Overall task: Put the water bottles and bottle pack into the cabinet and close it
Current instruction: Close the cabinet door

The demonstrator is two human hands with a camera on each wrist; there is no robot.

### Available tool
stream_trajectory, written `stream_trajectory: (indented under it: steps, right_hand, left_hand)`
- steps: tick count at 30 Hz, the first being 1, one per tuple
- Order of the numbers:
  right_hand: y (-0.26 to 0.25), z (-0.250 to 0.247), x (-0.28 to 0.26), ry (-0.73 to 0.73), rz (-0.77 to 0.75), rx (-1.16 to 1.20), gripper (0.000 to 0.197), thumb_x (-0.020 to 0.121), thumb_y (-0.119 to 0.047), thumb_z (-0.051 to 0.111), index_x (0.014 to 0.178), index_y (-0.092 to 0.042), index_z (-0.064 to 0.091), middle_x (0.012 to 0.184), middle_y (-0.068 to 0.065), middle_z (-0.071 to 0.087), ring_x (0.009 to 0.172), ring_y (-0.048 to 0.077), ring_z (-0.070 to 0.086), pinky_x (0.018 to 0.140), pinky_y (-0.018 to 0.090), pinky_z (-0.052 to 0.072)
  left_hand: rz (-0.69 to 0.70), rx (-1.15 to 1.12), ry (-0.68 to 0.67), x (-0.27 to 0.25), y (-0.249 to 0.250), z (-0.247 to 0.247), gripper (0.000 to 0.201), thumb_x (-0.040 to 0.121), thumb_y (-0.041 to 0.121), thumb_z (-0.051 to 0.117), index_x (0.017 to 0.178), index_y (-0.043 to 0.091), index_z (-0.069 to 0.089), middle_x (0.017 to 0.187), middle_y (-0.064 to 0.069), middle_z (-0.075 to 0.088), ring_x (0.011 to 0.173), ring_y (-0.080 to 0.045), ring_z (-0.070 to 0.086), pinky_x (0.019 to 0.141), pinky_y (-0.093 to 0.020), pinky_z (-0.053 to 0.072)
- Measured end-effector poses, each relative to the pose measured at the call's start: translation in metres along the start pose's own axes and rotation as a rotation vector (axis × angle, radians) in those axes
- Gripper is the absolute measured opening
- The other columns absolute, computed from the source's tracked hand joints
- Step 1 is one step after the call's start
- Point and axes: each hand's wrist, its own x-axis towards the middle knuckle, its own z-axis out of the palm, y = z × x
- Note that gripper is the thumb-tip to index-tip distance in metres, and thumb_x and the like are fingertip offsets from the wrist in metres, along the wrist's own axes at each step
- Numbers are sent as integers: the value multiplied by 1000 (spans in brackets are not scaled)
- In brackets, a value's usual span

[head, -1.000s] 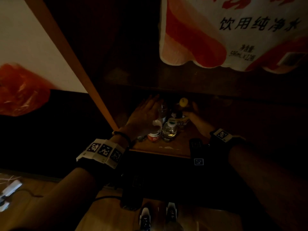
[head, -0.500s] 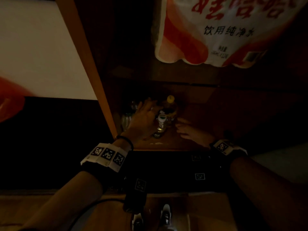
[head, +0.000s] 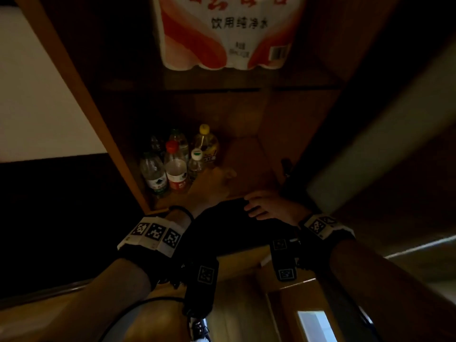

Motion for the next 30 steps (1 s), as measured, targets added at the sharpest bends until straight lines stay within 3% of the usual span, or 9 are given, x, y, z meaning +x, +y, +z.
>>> stream_trajectory:
  steps: [2,6,9,12,14,17,22,26,30]
  right_hand:
    - [17,3,-20,31,-36,-6,38,101,-20,40,136,-7,43,132,16,57,122,32,55,104,40,44]
    - [47,15,-61,105,-93,28,35,101,-24,40,132,-10,48,124,13,62,115,29,60,101,39,47]
    - [66,29,-90,123,-130,64,33,101,-24,40,129,-12,50,110,7,62,102,22,60,99,37,47]
    - [86,41,-118,114,-161,95,34,100,-24,43,130,-10,51,98,2,63,91,19,61,85,31,50]
    - [102,42,-139,132,-178,112,35,99,-24,45,130,-10,52,98,1,64,89,18,62,85,30,50]
    - [127,37,-167,165,-212,117,34,98,-27,46,128,-14,54,115,5,65,106,21,62,101,37,46]
    - [167,31,-199,240,-269,232,31,98,-28,47,124,-14,56,94,-6,65,99,18,61,102,41,46]
    - [197,32,-222,314,-302,331,29,97,-25,49,122,-13,57,96,-2,65,86,14,61,88,34,51]
    - [225,35,-256,525,-370,416,26,95,-14,49,118,-6,61,107,17,65,84,20,60,72,25,47]
  left_hand:
    - [6,-78,-12,-15,21,8,27,92,12,54,115,19,64,122,0,65,112,-18,61,91,-33,51]
    - [70,-203,-39,-53,59,25,22,91,10,52,106,19,67,105,-2,71,96,-19,67,85,-43,54]
    - [115,-232,-29,-84,88,36,22,93,13,51,107,20,67,105,2,70,97,-11,65,81,-25,53]
    - [151,-239,-65,-113,116,44,25,93,10,50,111,18,65,106,4,66,99,-7,61,75,-10,44]
    - [193,-237,-81,-128,134,48,25,94,13,51,115,18,63,111,2,67,104,-9,61,79,-12,45]
    - [237,-270,-110,-146,167,53,29,94,20,55,123,20,57,115,4,62,106,-8,58,80,-11,42]
    - [387,-366,-167,-172,234,64,39,92,25,60,129,23,48,112,12,53,97,2,55,78,-10,45]
    - [460,-397,-215,-192,271,78,47,91,29,62,135,24,45,120,12,53,102,1,57,81,-13,46]
    - [480,-419,-263,-210,281,97,56,91,28,61,141,24,39,136,7,48,121,-10,51,101,-27,43]
